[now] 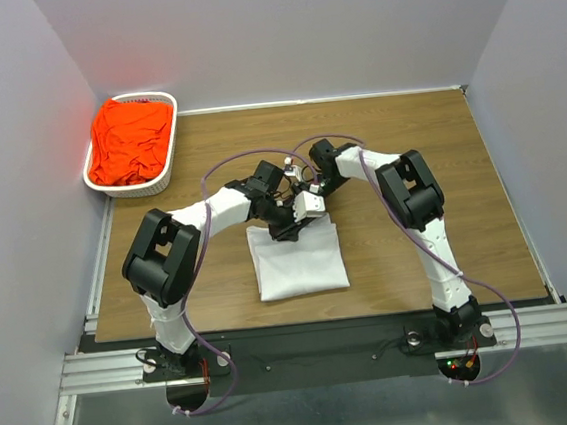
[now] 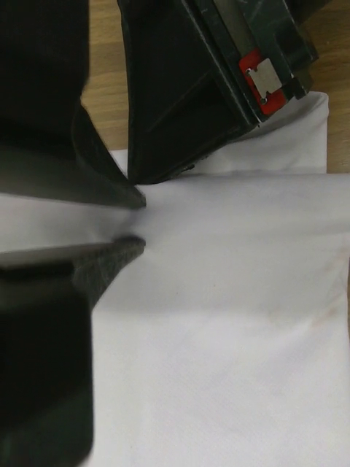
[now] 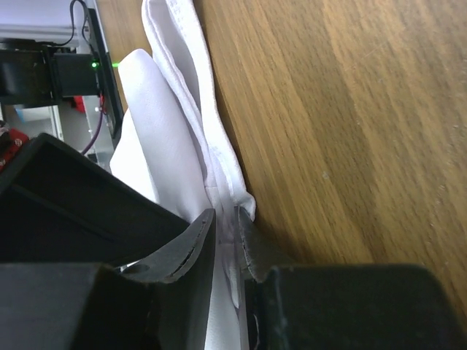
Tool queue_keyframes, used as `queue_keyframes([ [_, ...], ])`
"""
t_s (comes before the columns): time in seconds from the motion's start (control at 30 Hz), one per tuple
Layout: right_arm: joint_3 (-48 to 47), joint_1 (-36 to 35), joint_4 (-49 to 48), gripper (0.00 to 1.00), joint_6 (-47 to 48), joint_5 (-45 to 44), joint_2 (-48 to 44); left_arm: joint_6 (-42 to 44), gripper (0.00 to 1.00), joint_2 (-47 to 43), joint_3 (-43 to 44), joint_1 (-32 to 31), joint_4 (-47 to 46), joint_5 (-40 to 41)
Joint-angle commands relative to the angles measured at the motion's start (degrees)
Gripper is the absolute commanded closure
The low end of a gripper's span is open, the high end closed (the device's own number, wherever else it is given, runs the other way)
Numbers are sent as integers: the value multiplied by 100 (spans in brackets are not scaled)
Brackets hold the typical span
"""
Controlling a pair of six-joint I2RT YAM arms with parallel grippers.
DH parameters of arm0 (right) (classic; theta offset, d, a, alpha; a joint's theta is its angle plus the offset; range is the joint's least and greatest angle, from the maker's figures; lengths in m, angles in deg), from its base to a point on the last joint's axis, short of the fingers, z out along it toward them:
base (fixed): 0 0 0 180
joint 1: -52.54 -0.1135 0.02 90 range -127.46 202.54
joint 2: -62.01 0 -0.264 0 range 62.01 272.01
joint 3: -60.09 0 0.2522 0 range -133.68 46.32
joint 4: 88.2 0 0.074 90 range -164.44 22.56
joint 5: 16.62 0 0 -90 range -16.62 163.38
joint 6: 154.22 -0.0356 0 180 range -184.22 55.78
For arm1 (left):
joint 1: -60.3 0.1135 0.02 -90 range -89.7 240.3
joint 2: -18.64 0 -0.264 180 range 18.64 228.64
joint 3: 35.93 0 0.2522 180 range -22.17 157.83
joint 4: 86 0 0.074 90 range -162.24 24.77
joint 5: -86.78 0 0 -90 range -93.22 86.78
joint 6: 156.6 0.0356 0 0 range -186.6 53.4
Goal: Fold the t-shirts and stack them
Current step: Fold the tshirt
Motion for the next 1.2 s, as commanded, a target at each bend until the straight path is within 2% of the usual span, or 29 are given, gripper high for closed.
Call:
queue_keyframes([
  [0.0,215,-94,-236,78,139,-341,140,33,76,-174,14,-29,62,-38],
  [0.03,268,-94,-227,79,148,-359,140,42,88,-236,49,-38,141,-64],
  [0.1,321,-103,-236,80,183,-394,140,77,98,-455,59,-29,185,-152],
  [0.2,400,-103,-245,80,236,-429,131,34,100,-711,59,-38,185,-117],
  [0.23,418,-94,-245,81,253,-429,131,7,97,-728,76,-38,185,-56],
  [0.37,444,-94,-245,81,253,-438,114,25,63,-676,24,-29,308,225],
  [0.4,435,-94,-254,82,262,-429,105,33,60,-667,-81,-20,247,295],
  [0.47,427,-103,-245,82,245,-438,87,7,46,-562,-143,-29,177,349],
  [0.7,418,-103,-245,82,236,-456,69,7,44,-228,-152,-20,-17,437],
  [0.83,418,-103,-236,82,253,-465,105,-19,52,-105,-82,-29,-8,340],
  [0.97,444,-94,-245,82,262,-500,122,-19,93,-148,32,-29,158,305],
  [1.0,479,-103,-245,82,271,-491,122,-89,100,-288,41,-29,176,305],
  [1.17,567,-103,-245,83,306,-508,113,-204,100,-798,15,-20,176,401],
])
